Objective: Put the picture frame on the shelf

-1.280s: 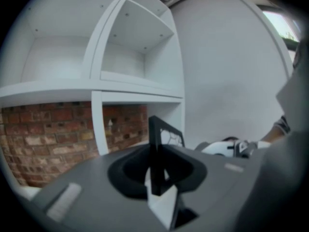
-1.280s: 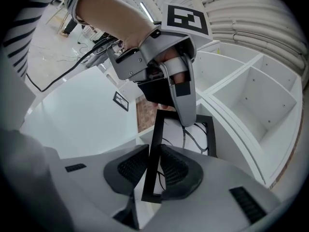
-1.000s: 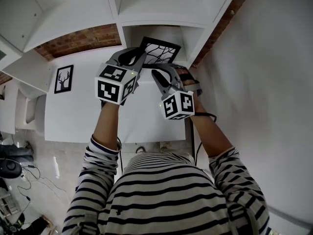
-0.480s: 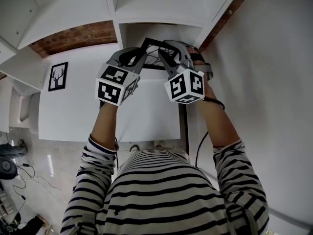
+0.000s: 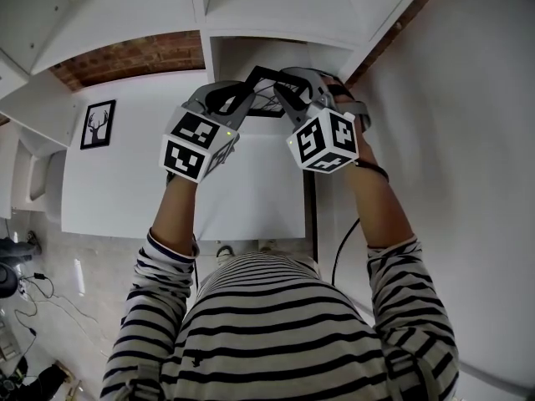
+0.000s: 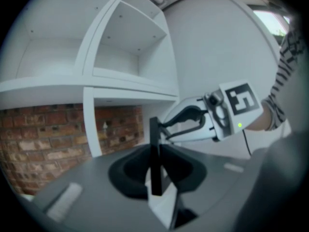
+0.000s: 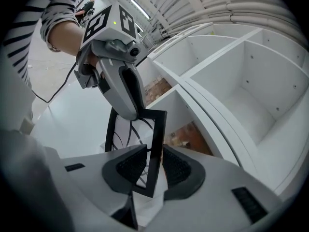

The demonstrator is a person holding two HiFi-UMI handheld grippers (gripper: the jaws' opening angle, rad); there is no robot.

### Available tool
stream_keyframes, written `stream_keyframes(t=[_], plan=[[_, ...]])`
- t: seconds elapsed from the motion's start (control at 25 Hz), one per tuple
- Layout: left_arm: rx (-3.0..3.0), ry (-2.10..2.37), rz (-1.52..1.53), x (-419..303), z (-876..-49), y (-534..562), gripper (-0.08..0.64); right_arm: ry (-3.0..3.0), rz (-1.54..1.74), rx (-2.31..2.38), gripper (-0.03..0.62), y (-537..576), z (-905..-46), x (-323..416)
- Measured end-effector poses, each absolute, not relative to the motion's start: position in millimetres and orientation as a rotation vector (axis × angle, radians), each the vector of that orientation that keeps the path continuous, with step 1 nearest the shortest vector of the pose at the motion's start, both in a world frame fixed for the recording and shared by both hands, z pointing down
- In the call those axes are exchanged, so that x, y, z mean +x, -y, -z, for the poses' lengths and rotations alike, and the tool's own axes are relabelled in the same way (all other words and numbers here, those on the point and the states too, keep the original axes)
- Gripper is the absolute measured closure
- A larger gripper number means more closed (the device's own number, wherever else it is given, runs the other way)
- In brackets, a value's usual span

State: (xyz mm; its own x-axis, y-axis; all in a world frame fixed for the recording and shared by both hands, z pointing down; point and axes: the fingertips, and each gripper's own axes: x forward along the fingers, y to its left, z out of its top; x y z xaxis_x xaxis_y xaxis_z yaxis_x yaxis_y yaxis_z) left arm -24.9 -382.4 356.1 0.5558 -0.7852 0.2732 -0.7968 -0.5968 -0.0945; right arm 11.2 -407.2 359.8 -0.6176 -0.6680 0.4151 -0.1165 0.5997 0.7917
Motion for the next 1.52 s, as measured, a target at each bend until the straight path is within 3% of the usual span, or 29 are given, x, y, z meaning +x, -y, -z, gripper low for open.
stream_keyframes(t=[0.44,0.64,1.24,1.52], plan=[[2.719,1.421,-0.43,-28.3,-360.4,385.5,0.48,2.079,0.964,0.612,0.528,411.4,-357.8,7.7],[2.696,1.473,-0.418,-33.1,-367.0,388.3,0.445,1.967,1.042,0.589,0.529,419.8,-365.6,2.9],[2.599,1.53,-0.344,-65.2,-388.0,374.7,0.443,1.765,1.186,0.673,0.529,460.1,-385.5,-8.8],[2.613,1.483,-0.365,-59.4,-396.8,369.2,0.547,1.709,1.242,0.657,0.529,467.1,-395.6,-19.3]])
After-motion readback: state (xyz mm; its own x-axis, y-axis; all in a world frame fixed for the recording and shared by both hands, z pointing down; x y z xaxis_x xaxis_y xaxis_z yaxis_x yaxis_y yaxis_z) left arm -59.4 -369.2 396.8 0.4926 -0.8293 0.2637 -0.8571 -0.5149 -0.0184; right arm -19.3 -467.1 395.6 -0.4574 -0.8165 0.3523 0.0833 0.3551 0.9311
